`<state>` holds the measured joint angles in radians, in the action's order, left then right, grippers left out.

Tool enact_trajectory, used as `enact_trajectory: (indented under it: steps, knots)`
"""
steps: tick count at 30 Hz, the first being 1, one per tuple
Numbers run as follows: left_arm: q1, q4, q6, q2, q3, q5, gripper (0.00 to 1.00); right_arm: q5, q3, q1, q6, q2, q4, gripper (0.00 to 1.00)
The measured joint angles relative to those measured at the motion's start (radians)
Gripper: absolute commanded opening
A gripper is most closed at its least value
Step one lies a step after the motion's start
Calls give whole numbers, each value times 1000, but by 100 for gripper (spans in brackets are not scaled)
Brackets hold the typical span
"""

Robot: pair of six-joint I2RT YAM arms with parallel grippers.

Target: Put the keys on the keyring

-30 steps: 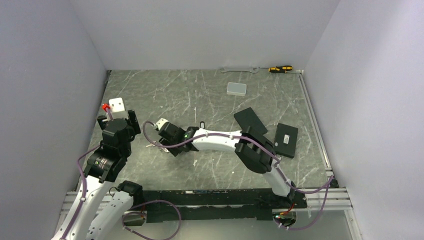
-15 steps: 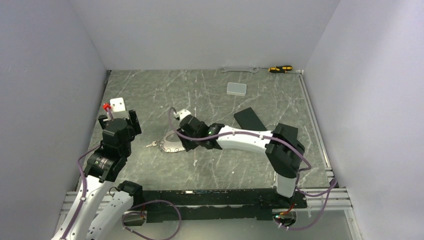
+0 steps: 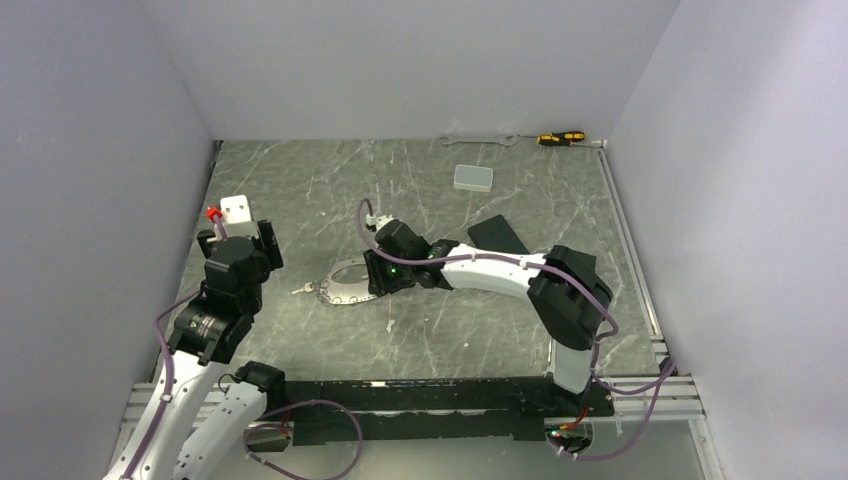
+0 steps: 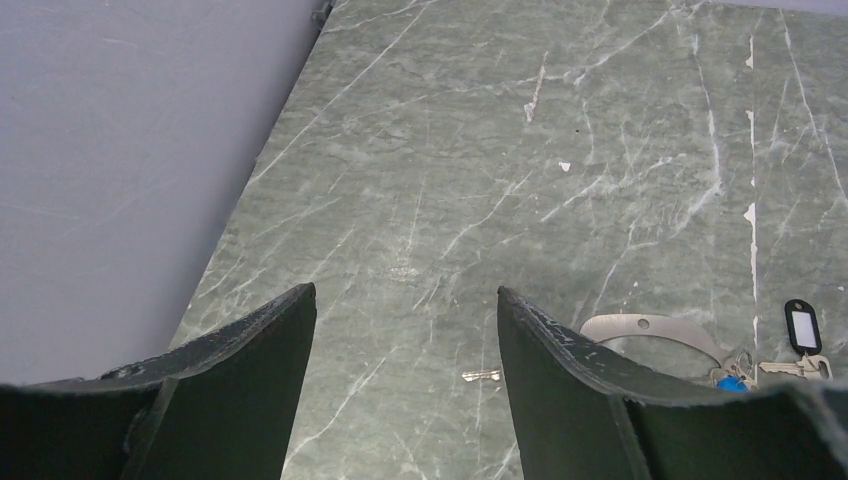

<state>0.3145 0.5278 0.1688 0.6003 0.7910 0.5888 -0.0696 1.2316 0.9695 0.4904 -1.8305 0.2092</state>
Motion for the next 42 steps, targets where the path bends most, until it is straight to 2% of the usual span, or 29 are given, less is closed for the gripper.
enact_trajectory:
  steps: [15, 28, 42]
  knots:
    - [-1, 0, 0, -1, 0, -2, 71, -45, 0, 3, 19, -100, -21, 40]
    - [-1, 0, 0, -2, 0, -2, 71, -45, 0, 2, 19, -121, -24, 39]
    - [-1, 0, 0, -2, 0, -2, 71, -43, 2, 0, 19, -133, -42, 22]
